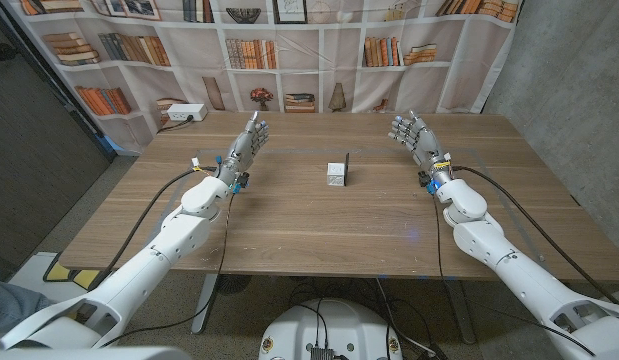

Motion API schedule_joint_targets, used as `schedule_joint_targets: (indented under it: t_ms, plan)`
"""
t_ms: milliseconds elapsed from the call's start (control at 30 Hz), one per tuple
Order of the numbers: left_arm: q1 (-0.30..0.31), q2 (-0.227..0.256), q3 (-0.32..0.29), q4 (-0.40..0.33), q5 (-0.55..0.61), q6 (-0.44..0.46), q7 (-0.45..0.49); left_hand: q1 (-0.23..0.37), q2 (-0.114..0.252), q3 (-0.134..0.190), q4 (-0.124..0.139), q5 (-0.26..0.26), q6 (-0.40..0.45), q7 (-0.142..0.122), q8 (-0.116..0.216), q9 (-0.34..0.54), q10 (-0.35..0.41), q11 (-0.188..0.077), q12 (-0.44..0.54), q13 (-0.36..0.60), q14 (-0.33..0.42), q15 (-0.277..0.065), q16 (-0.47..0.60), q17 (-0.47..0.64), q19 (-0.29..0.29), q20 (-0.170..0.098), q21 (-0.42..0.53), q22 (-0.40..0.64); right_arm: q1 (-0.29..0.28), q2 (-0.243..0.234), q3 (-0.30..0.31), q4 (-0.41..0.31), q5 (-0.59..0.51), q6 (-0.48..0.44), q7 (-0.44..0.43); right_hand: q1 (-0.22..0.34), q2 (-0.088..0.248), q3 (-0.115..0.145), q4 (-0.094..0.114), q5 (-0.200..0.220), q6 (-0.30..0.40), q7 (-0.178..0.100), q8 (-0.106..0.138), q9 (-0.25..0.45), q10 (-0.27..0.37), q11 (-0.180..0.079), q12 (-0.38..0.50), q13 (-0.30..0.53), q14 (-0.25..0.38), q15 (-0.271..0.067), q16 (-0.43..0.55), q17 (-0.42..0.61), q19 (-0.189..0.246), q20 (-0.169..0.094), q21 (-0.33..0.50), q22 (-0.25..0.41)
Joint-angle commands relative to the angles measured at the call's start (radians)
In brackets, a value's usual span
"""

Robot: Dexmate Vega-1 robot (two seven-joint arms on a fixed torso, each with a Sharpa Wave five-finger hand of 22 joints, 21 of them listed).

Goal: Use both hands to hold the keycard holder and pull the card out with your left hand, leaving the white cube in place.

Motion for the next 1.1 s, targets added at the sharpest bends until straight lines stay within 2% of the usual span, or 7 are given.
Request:
schedule_joint_targets:
  t_ms: [33,133,333,433,800,1000,1100]
  plan:
    - [0.028,0.009,-0.009,-0.024,0.027,-0.032,0.036,0.000,0.001,0.001,-0.003,-0.003,0.009,0.002,0.005,0.004,0.014,-0.002,0.008,0.003,0.010,0.003,0.005,0.003,0.014,0.001,0.005,0.002,-0.003,-0.026,-0.009,-0.029,-0.117,0.054,-0.067,0.020,0.004,0.005,-0.011,-0.002,0.011,-0.034,0.007,0.003,0.002,-0.024,0.004,0.003,0.012,0.000,-0.001,0.002,0.015,-0.020,0.007,0.003]
    - [0.038,0.013,-0.014,-0.034,0.028,-0.036,0.043,0.002,0.001,0.000,-0.004,-0.003,0.011,0.001,0.005,0.004,0.016,-0.004,0.007,0.003,0.012,0.002,0.004,0.003,0.015,0.001,0.004,0.002,-0.005,-0.031,-0.011,-0.036,-0.150,0.058,-0.093,0.027,0.003,0.007,-0.016,-0.003,0.030,-0.050,0.011,0.004,0.006,-0.046,0.003,0.003,0.007,0.001,-0.006,0.002,0.012,-0.017,0.004,0.003]
    - [0.050,0.022,-0.020,-0.051,0.030,-0.036,0.050,0.005,0.003,0.000,-0.005,-0.005,0.020,0.000,0.005,0.004,0.024,-0.010,0.007,0.003,0.019,0.000,0.003,0.003,0.019,0.002,0.003,0.002,0.004,-0.018,-0.017,-0.008,-0.179,0.098,-0.109,0.039,0.005,0.011,-0.021,-0.002,0.039,-0.065,0.011,0.004,0.004,-0.062,-0.001,0.003,-0.005,0.003,-0.012,0.002,0.000,-0.013,-0.004,0.002]
    - [0.057,0.029,-0.023,-0.063,0.034,-0.030,0.057,0.006,0.003,-0.001,-0.006,-0.006,0.021,0.001,0.005,0.004,0.025,-0.010,0.007,0.003,0.021,-0.001,0.003,0.003,0.020,0.002,0.003,0.002,0.009,-0.013,-0.020,0.003,-0.207,0.113,-0.129,0.050,0.003,0.012,-0.027,-0.002,0.044,-0.067,0.009,0.004,-0.008,-0.074,-0.009,0.003,-0.026,0.009,-0.019,0.002,-0.014,0.013,-0.013,0.001]
    - [0.072,0.037,-0.035,-0.078,0.031,-0.031,0.069,0.010,0.004,-0.002,-0.007,-0.008,0.029,0.004,0.005,0.004,0.030,-0.007,0.005,0.003,0.027,0.000,0.002,0.003,0.021,0.004,0.001,0.002,0.024,-0.048,-0.033,-0.027,-0.428,0.101,-0.273,0.094,0.021,0.030,-0.041,0.002,0.042,-0.107,0.001,0.005,-0.003,-0.110,-0.010,0.003,-0.023,0.020,-0.012,0.002,-0.015,0.031,-0.020,0.001]
    - [0.069,0.036,-0.035,-0.075,0.035,-0.040,0.063,0.012,0.006,-0.003,-0.008,-0.009,0.038,0.004,0.005,0.004,0.038,-0.007,0.006,0.003,0.030,0.000,0.000,0.003,0.022,0.006,-0.001,0.002,0.016,-0.067,-0.030,-0.067,-0.545,0.080,-0.364,0.153,0.027,0.049,-0.058,0.002,0.044,-0.137,0.001,0.005,0.008,-0.146,-0.010,0.003,-0.018,0.012,-0.011,0.002,-0.007,0.018,-0.024,0.000]
    - [0.071,0.036,-0.038,-0.075,0.034,-0.046,0.063,0.013,0.007,-0.003,-0.008,-0.010,0.046,0.002,0.007,0.004,0.043,-0.012,0.006,0.003,0.031,0.000,-0.001,0.003,0.022,0.007,-0.002,0.002,0.008,-0.072,-0.027,-0.088,-0.588,0.069,-0.405,0.199,0.015,0.058,-0.065,0.000,0.072,-0.160,0.009,0.005,0.024,-0.166,-0.008,0.003,-0.023,0.011,-0.012,0.002,-0.016,0.027,-0.034,0.000]
